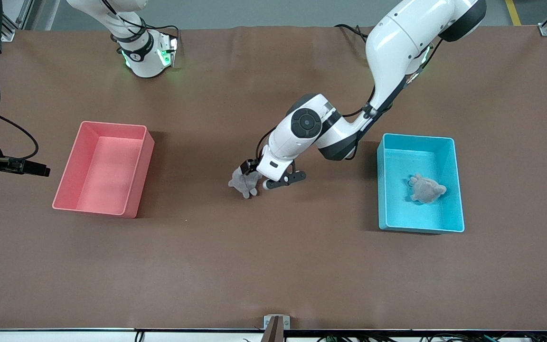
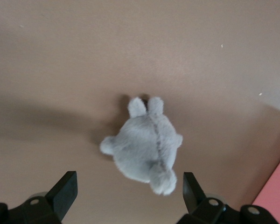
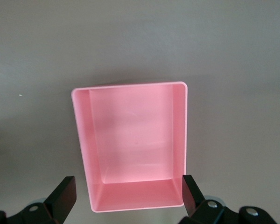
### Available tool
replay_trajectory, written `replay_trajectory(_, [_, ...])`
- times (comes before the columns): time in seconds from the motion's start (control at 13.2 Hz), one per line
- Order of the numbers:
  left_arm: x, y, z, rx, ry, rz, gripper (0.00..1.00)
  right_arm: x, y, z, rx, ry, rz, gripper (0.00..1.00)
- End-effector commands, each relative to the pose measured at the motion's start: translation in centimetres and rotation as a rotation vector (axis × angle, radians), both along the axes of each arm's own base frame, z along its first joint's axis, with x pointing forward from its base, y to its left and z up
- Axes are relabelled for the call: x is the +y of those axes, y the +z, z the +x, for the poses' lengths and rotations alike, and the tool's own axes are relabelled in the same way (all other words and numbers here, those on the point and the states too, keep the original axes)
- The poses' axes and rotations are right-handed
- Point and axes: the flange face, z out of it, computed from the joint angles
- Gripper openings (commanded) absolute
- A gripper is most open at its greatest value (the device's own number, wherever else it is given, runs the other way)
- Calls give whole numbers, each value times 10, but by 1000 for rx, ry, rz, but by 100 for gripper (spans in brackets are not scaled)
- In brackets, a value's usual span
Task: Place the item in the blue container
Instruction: 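Grasp the second plush with the left gripper while the right arm withdraws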
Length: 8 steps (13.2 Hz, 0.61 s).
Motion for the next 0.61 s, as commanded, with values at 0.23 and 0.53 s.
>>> replay_trajectory(0.23, [-27,-27,11,65,147,-63,98,25,17,5,-27,41,3,100])
replay_trajectory(0.53, [-29,-54,9,123,219,-76,97,15,14,2,-14,18,0,100])
